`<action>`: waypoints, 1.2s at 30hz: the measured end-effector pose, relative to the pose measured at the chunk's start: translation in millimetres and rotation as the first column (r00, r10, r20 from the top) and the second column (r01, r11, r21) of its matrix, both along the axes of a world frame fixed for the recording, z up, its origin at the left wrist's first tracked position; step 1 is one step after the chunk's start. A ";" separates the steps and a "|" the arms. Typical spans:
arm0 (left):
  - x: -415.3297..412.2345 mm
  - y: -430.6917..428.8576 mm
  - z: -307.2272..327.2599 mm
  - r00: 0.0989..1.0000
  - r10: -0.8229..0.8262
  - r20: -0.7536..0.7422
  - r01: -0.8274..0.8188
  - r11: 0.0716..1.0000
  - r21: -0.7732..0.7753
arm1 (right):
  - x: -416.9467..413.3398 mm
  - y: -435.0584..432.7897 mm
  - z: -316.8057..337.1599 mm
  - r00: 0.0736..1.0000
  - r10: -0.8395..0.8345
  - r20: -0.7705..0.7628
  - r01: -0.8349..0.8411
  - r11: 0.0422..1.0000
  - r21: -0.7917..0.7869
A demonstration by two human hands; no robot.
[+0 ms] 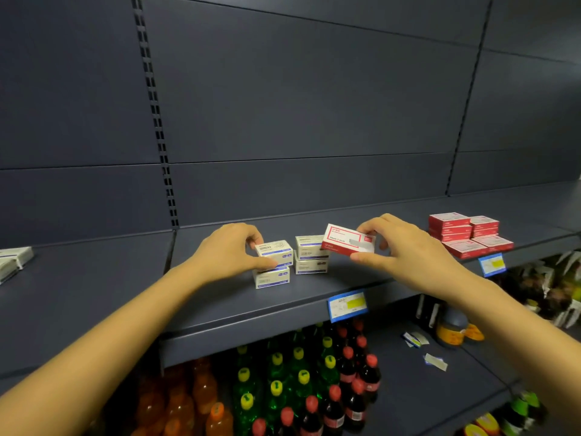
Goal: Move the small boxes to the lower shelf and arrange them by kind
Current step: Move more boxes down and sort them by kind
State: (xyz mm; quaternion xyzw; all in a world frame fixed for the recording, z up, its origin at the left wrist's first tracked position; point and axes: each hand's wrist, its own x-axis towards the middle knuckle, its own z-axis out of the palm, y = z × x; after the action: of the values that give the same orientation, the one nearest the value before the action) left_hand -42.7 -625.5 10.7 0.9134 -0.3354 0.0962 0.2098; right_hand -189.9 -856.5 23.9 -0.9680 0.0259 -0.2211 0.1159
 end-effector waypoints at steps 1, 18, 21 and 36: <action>-1.6 -1.5 1.0 1.000 0.002 0.009 -0.002 1.000 -0.002 | -1.2 -5.8 -1.4 1.000 0.002 0.006 -0.002 1.000 0.009; -28.3 -149.2 30.5 0.874 -0.225 0.431 0.156 0.969 0.191 | -23.9 -130.6 -20.5 0.996 -0.090 0.009 0.090 0.996 0.030; -20.2 -181.0 32.5 0.872 -0.249 0.422 0.168 0.961 0.220 | -24.7 -163.6 -25.0 0.991 -0.134 -0.008 0.134 0.991 0.019; 10.4 -300.5 29.2 0.924 -0.221 0.312 0.159 0.964 0.213 | 0.2 -322.7 -5.4 0.989 -0.150 -0.007 0.149 0.980 0.133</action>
State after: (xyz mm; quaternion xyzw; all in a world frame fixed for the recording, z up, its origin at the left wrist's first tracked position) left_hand -32.4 -926.0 39.9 0.8624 -0.4606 0.1969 0.0732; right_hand -189.7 -1179.2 18.5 -0.9530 0.1131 -0.2286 0.1635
